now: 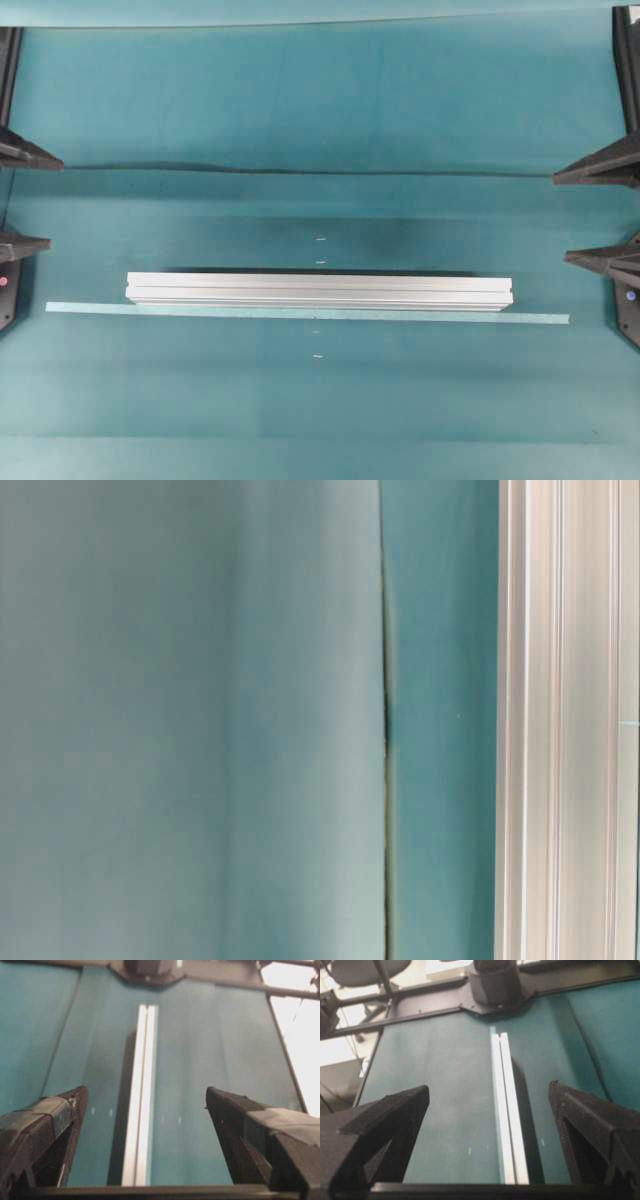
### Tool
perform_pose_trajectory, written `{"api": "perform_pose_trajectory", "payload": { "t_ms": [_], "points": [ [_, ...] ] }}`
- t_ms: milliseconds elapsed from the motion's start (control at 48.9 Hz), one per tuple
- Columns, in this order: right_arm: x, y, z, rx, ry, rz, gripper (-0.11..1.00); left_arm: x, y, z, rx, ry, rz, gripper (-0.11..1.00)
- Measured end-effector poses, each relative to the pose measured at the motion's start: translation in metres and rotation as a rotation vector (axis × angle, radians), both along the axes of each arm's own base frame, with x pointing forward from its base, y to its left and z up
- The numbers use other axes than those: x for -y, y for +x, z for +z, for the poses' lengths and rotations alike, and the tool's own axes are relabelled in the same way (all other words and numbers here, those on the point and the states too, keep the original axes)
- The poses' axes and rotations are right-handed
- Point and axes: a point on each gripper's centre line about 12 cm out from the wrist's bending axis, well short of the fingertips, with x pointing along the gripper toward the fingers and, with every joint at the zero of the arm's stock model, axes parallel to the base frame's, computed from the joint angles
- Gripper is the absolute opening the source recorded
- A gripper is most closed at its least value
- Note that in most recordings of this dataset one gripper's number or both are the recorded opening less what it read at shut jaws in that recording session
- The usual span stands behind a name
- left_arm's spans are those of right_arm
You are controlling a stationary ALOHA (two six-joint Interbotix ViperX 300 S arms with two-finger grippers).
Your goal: Lift the metal rail with both hands and move it towards you.
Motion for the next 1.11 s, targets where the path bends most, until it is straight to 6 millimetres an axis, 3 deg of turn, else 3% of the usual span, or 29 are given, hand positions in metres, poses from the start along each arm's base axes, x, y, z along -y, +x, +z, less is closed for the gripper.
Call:
{"api": "perform_pose_trajectory", "payload": {
  "t_ms": [1105],
  "points": [
    [0.0016, -0.0005, -0.0026, -0.005, 0.0, -0.009, 0.99, 0.0, 0.0011, -0.0054, 0.003, -0.003, 0.0, 0.97]
  ]
}}
